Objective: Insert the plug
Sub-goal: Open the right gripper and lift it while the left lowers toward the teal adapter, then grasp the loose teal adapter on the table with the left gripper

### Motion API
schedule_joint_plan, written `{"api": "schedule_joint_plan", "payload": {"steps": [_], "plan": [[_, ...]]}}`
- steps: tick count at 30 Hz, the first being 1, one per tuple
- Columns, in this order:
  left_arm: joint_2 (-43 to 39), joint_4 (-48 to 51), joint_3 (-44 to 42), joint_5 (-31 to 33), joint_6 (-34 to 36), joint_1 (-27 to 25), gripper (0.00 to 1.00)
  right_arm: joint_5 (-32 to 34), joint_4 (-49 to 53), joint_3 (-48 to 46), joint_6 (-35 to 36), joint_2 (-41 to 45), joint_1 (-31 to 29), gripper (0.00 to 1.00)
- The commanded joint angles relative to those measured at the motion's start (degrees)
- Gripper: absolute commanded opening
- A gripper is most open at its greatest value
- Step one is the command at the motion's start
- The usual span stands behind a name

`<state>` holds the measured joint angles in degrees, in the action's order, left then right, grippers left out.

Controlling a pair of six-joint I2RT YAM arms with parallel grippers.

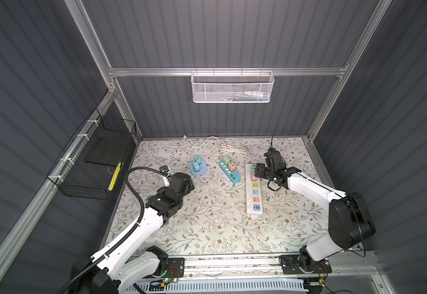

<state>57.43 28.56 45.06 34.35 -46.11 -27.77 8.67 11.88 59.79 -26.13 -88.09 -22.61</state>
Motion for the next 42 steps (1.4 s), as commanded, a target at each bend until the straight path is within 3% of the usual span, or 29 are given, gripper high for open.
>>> {"api": "schedule_joint_plan", "payload": {"steps": [1,9,18,27,39,42], "plan": [[-0.8,12.1,-0.6,-3.7,-6.9,4.4,1.00,-3.4,0.5,-0.8,1.4,2.5,-0.7,0.77],[4.9,13.7,-5.9,-18.2,-8.4,16.5,1.00,-7.5,-0.8,-5.7,1.3,10.0,-1.1,0.83],[9.1,10.0,-10.6,-24.8,-6.4,18.8,0.97,-7.2,-1.3,-8.8,2.0,14.1,-1.1,0.87],[10.6,10.1,-9.8,-24.1,-3.2,19.0,0.79,-7.0,-2.1,-10.1,2.0,14.4,-1.1,0.87],[12.7,11.3,-12.0,-24.5,-3.9,18.9,0.72,-7.5,-2.1,-9.7,2.0,13.7,-1.0,0.87],[13.1,10.7,-12.3,-24.2,-3.8,18.9,0.66,-7.6,-1.8,-9.4,2.0,13.9,-1.1,0.87]]}}
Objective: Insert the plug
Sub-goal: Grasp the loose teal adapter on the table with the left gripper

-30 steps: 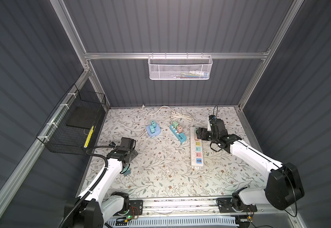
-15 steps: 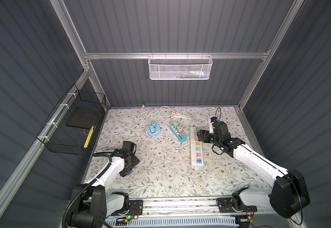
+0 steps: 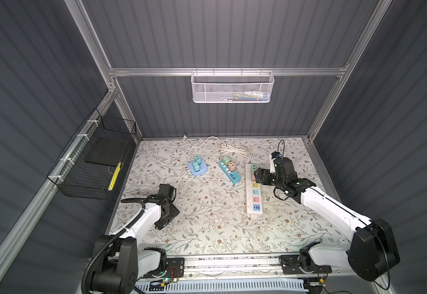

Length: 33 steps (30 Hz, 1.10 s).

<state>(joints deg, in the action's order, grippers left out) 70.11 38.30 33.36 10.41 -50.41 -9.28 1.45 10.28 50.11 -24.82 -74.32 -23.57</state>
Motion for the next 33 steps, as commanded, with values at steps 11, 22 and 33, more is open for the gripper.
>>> {"api": "schedule_joint_plan", "payload": {"steps": [11,22,33], "plan": [[1.6,-2.4,-1.1,-0.9,4.3,0.4,0.47,0.3,1.4,0.9,1.3,1.2,-0.1,0.87],[0.1,-3.8,4.9,-3.8,10.9,-2.6,0.33,0.8,2.3,1.7,1.5,1.8,-0.1,0.88],[16.9,0.5,25.2,8.0,16.1,-27.7,0.32,1.7,1.8,0.2,0.5,1.2,-0.1,0.88]]}}
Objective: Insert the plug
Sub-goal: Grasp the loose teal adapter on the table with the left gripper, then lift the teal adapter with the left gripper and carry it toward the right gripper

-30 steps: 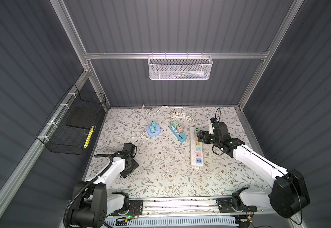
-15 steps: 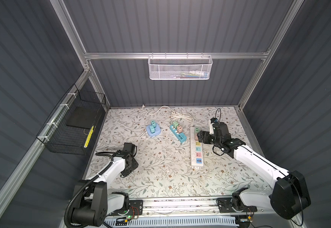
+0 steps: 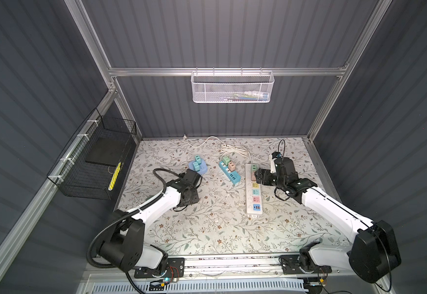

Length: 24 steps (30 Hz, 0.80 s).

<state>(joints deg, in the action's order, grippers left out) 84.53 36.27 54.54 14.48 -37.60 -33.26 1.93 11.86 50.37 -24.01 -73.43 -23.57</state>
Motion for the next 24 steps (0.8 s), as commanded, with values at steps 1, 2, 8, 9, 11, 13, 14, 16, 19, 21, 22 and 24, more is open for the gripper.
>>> {"api": "schedule_joint_plan", "payload": {"steps": [1,2,8,9,11,13,14,16,19,21,22,24], "plan": [[4.4,2.7,5.9,4.5,4.2,-5.6,0.32,1.5,1.0,0.0,-0.4,0.4,-0.1,0.88],[6.1,2.8,7.5,4.8,4.8,-7.2,0.32,1.8,1.4,0.0,-0.3,0.5,0.0,0.88],[17.0,4.6,17.7,4.9,11.7,-14.4,0.32,3.2,2.4,-2.3,-0.4,3.3,0.3,0.88],[18.3,4.6,18.7,4.2,12.9,-15.1,0.32,3.4,2.8,-2.4,-0.4,3.5,0.4,0.88],[20.0,5.0,19.9,3.0,14.3,-15.7,0.32,3.6,3.3,-2.6,-0.1,4.0,0.5,0.88],[21.1,5.0,20.3,1.4,16.3,-16.0,0.33,3.8,3.4,-2.8,-0.1,4.2,0.5,0.88],[21.7,5.6,20.7,1.2,16.6,-16.1,0.33,3.9,3.6,-2.9,-0.1,4.3,0.5,0.88],[23.3,7.6,22.1,0.6,17.8,-16.1,0.33,3.7,3.7,-2.8,-0.2,4.4,0.5,0.88],[24.4,8.9,22.8,0.2,18.9,-16.1,0.33,3.7,3.5,-2.7,-0.4,4.1,0.5,0.88],[25.2,9.7,23.1,0.0,19.5,-16.1,0.34,3.4,3.4,-2.7,-0.6,4.0,0.6,0.88],[25.7,10.4,23.5,0.0,19.6,-16.1,0.34,3.2,3.4,-2.6,-0.6,3.8,0.5,0.88],[26.6,11.3,23.9,0.1,20.1,-16.1,0.34,3.1,3.3,-2.6,-0.7,3.8,0.5,0.88]]}}
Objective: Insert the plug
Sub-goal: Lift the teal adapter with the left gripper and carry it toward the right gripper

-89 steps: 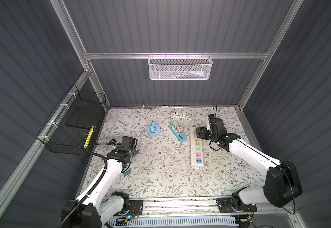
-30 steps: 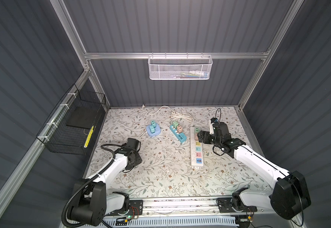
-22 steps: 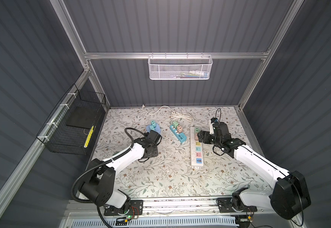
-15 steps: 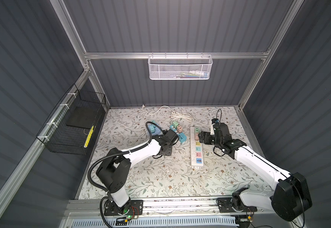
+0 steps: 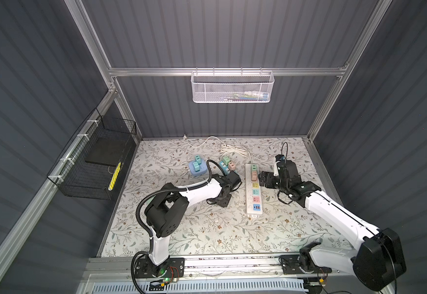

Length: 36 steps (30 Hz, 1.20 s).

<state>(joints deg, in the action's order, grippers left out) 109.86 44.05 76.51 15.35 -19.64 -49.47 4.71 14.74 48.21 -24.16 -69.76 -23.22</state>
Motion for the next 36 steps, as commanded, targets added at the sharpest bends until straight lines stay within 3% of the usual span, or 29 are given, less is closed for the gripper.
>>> {"api": "schedule_joint_plan", "payload": {"steps": [1,25,36], "plan": [[1.4,3.6,1.9,-1.0,2.5,0.2,0.35,0.4,0.5,-0.5,-0.5,0.0,0.2,0.88],[3.2,4.9,3.3,-2.3,4.7,0.1,0.46,0.8,0.8,-0.2,-0.3,-0.4,0.2,0.89],[2.0,6.6,6.5,-2.0,6.1,0.1,0.68,1.9,1.4,-0.2,0.4,1.0,0.3,0.91]]}}
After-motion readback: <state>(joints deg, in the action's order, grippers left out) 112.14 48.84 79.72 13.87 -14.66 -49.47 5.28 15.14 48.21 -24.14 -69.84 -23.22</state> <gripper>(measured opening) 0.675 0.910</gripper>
